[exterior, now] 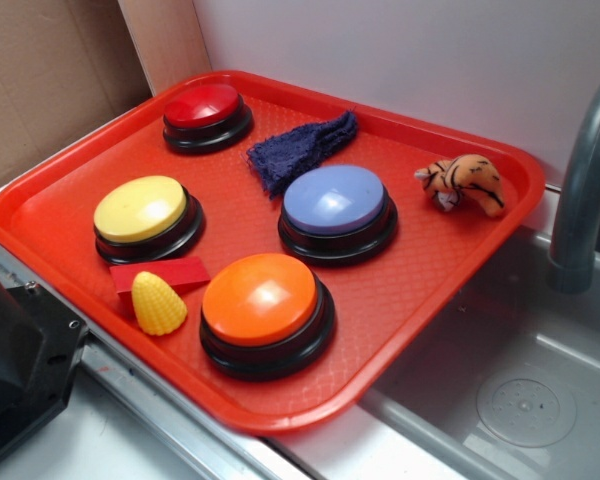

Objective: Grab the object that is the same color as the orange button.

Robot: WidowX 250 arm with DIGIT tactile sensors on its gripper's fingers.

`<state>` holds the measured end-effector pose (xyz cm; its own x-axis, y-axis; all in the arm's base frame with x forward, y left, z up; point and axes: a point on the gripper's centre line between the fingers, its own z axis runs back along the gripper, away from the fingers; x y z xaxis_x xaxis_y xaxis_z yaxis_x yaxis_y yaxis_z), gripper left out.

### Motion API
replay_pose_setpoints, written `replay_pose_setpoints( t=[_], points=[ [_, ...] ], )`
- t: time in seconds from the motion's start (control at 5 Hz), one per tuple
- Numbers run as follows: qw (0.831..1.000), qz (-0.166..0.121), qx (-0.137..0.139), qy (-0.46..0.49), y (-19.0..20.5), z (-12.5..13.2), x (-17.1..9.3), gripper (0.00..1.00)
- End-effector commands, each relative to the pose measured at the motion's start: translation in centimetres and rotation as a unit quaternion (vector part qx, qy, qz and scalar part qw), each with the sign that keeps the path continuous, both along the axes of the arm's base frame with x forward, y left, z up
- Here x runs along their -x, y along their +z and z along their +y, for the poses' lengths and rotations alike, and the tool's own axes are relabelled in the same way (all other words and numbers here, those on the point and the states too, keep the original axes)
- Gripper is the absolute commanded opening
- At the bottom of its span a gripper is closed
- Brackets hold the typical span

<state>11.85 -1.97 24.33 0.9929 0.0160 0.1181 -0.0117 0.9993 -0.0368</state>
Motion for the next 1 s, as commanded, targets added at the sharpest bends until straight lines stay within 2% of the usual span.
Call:
replay_pose_setpoints(
  t=[0.0,0.2,0.4,0.6,0.8],
  points=[
    [1.000,0.000,0.000,0.000,0.0,0.0,0.0,1.00],
    [0.990,-0.012,-0.061,-0.124,-0.6,0.5,-4.0,1.00],
    [0.963,0.010,-0.097,-0.249,-1.5,0.0,-7.6,1.00],
    [0.924,0.013,-0.124,-0.362,-2.6,-1.1,-10.1,1.00],
    [0.873,-0.013,-0.162,-0.460,-4.4,-3.1,-14.7,1.00]
  ],
)
